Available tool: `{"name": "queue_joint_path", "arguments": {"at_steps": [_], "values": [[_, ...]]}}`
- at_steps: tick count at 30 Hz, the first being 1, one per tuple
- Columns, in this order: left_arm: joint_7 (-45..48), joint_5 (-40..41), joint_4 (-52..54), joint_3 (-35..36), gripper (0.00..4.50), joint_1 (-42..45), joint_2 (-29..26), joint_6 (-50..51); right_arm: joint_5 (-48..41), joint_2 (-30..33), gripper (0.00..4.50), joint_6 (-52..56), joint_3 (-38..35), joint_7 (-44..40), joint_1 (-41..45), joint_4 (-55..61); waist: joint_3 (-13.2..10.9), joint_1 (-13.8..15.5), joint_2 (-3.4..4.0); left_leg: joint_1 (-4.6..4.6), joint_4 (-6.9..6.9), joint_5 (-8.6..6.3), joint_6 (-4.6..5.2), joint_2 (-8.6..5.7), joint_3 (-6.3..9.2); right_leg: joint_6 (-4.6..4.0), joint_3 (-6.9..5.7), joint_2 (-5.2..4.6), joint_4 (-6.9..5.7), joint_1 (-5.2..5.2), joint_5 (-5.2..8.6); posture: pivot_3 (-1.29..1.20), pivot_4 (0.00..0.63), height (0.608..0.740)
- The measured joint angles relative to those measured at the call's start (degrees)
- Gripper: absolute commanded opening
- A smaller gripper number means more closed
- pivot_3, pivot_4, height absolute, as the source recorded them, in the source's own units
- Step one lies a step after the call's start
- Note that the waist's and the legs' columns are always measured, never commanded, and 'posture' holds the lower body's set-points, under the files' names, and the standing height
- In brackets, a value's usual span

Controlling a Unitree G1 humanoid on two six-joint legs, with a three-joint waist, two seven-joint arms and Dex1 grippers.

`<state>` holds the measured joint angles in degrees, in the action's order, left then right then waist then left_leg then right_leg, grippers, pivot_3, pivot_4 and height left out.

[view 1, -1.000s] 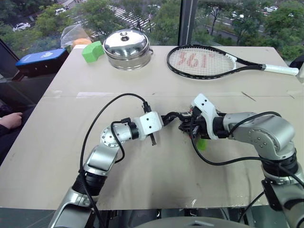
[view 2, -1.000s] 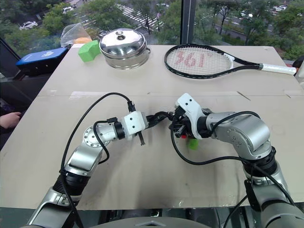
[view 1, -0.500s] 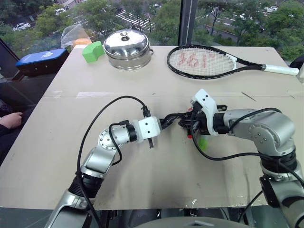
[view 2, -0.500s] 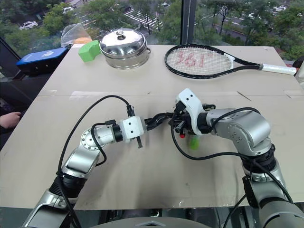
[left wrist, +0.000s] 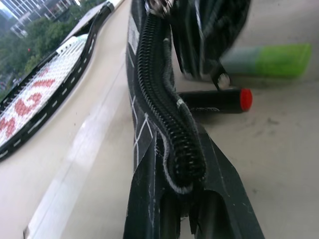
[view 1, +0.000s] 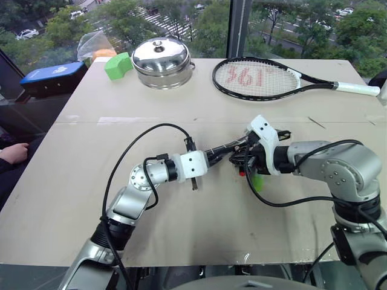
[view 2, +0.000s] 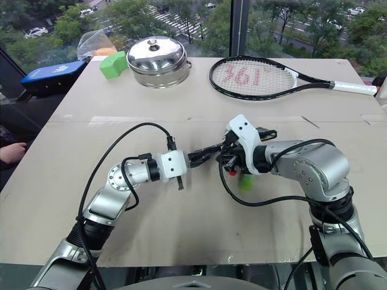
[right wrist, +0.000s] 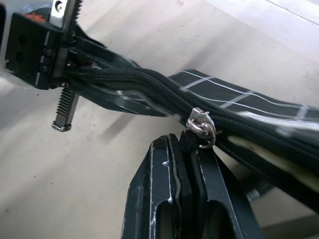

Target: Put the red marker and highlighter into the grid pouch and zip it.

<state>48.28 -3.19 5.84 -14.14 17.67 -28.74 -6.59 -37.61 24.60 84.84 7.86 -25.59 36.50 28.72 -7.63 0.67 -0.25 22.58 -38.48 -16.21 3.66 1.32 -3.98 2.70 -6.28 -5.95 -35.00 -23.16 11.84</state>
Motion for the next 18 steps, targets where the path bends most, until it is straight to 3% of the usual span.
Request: {"name": "queue_joint_path", "arguments": {"at_steps": [7, 13, 16, 18], "values": [[-0.2, -0.4, -1.2, -0.1, 0.0, 0.0, 0.4, 0.1, 4.0, -6.8, 0.03, -1.9, 6.8, 2.8, 1.1, -5.3, 0.0, 0.0, 0.0, 0.0, -0.01, 0.01, -0.01, 0.0, 0.0, 0.0, 0.0, 0.03, -0.02, 0.0, 0.0, 0.0, 0.15, 0.74], [-0.8, -0.3, -1.3, 0.3, 0.0, 0.0, 0.7, 0.5, 5.6, -5.3, 0.03, -5.8, 7.6, 1.9, 0.4, -6.5, 0.0, 0.1, -0.01, 0.02, -0.02, 0.01, -0.01, -0.02, 0.0, 0.01, 0.0, 0.01, 0.02, 0.0, 0.0, 0.0, 0.15, 0.74], [-0.8, 1.0, -0.4, 0.3, 0.0, -1.1, 1.1, 1.2, 6.0, -1.8, 0.91, -9.1, 6.7, 0.7, -1.8, -5.4, 0.0, 0.1, -0.01, 0.02, -0.02, 0.01, -0.01, -0.02, 0.0, 0.01, 0.0, 0.01, 0.03, 0.0, 0.0, 0.0, 0.15, 0.74], [-0.8, 2.4, 0.5, 0.5, 0.0, -1.5, 1.4, 1.8, 5.6, 1.4, 1.82, -10.0, 4.0, -0.4, -4.1, -3.6, 0.0, 0.2, -0.01, 0.05, -0.02, 0.01, -0.01, -0.01, 0.02, 0.01, -0.01, 0.0, 0.04, 0.0, 0.0, 0.0, 0.15, 0.74]]}}
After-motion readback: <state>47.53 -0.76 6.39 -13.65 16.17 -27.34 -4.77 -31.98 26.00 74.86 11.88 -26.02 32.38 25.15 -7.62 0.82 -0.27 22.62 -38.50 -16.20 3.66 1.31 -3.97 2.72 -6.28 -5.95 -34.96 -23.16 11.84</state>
